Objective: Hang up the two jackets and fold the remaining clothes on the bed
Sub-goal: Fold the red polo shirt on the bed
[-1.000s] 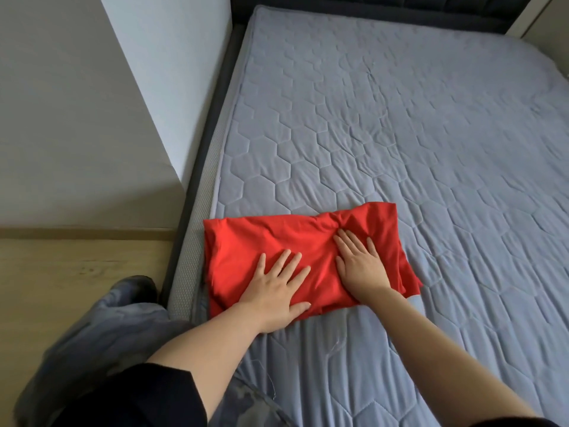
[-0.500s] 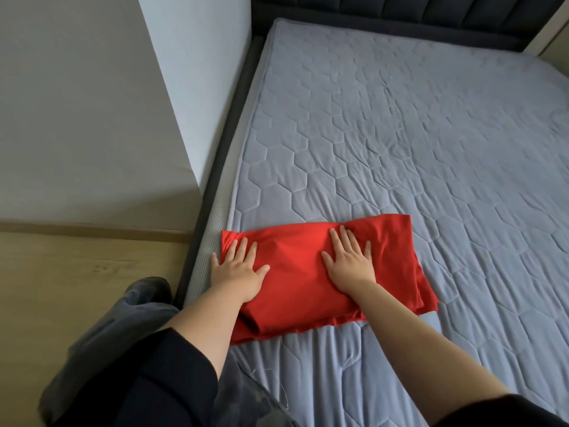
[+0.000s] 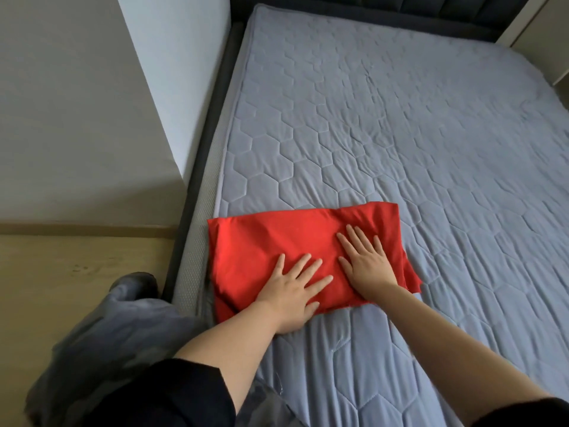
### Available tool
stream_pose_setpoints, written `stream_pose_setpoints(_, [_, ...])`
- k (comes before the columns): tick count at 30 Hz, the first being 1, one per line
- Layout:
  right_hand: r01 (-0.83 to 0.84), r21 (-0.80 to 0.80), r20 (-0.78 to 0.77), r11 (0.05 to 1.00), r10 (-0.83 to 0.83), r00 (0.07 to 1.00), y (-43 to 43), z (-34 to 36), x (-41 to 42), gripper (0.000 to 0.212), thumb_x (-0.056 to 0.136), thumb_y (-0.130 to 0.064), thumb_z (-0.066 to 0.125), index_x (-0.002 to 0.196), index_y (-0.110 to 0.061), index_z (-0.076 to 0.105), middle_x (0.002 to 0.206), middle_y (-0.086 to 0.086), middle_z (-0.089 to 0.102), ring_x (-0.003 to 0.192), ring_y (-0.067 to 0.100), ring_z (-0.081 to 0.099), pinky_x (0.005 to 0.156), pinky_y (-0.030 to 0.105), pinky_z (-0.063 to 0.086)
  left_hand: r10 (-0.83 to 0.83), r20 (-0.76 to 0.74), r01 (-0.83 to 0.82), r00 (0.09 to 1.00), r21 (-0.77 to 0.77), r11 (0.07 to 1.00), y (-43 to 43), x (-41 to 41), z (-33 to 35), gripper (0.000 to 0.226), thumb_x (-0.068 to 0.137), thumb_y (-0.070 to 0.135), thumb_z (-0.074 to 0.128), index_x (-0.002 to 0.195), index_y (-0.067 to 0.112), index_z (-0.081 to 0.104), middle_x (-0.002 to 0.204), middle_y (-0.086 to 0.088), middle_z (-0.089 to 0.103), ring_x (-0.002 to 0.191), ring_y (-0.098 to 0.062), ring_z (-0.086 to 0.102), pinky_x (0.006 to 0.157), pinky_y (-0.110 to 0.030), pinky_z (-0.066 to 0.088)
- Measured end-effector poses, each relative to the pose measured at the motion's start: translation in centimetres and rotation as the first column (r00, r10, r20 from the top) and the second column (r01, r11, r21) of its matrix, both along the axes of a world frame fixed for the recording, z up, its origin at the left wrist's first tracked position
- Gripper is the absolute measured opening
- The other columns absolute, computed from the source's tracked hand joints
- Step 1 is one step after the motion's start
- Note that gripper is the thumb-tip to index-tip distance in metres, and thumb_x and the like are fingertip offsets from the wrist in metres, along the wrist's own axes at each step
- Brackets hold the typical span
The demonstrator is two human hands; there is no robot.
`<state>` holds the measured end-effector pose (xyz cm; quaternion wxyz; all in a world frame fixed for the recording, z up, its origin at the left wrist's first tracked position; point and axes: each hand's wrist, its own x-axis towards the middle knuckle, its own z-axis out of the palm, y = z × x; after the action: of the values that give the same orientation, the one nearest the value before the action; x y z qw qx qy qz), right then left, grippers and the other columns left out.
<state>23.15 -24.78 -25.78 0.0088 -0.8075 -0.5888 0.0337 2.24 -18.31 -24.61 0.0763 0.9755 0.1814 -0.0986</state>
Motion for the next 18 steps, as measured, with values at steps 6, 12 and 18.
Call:
stream_pose_setpoints(6, [0.706,-0.016,-0.351,0.708,-0.665,0.659,-0.8,0.8,2.6,0.087,0.087,-0.058,0.048,0.149,-0.008,0.013,0.153,0.018,0.02,0.139,0.036,0.022,0.11,0.049,0.019,-0.009,-0.064,0.01,0.998,0.012,1.0,0.3,-0.3,0.1,0.056,0.099,0.048,0.023,0.148,0.041,-0.003,0.159,0.002,-0.01,0.144,-0.02,-0.015,0.11,-0.061,-0.004])
stream_pose_setpoints(12, [0.707,-0.137,-0.541,0.694,-0.651,0.533,0.3,3.6,4.0,0.071,0.078,-0.046,0.07,0.126,-0.002,0.041,0.129,0.018,0.05,0.118,0.035,0.048,0.094,0.041,0.041,0.005,-0.14,-0.006,0.99,-0.01,1.0,0.2,0.2,0.1,0.056,0.099,0.041,0.026,0.148,0.042,-0.001,0.158,0.002,-0.012,0.144,-0.02,-0.018,0.11,-0.06,-0.005])
stream_pose_setpoints(18, [0.475,0.314,-0.395,0.822,-0.341,0.853,2.9,5.6,-2.1,0.066,0.087,-0.013,0.058,0.143,0.002,0.026,0.146,0.022,0.031,0.137,0.034,0.026,0.113,0.036,0.017,0.245,0.132,-0.227,0.96,-0.14,0.964,2.1,-0.6,2.1,0.051,0.094,0.031,0.044,0.144,0.03,0.033,0.157,0.002,0.015,0.145,-0.013,0.005,0.115,-0.043,0.005])
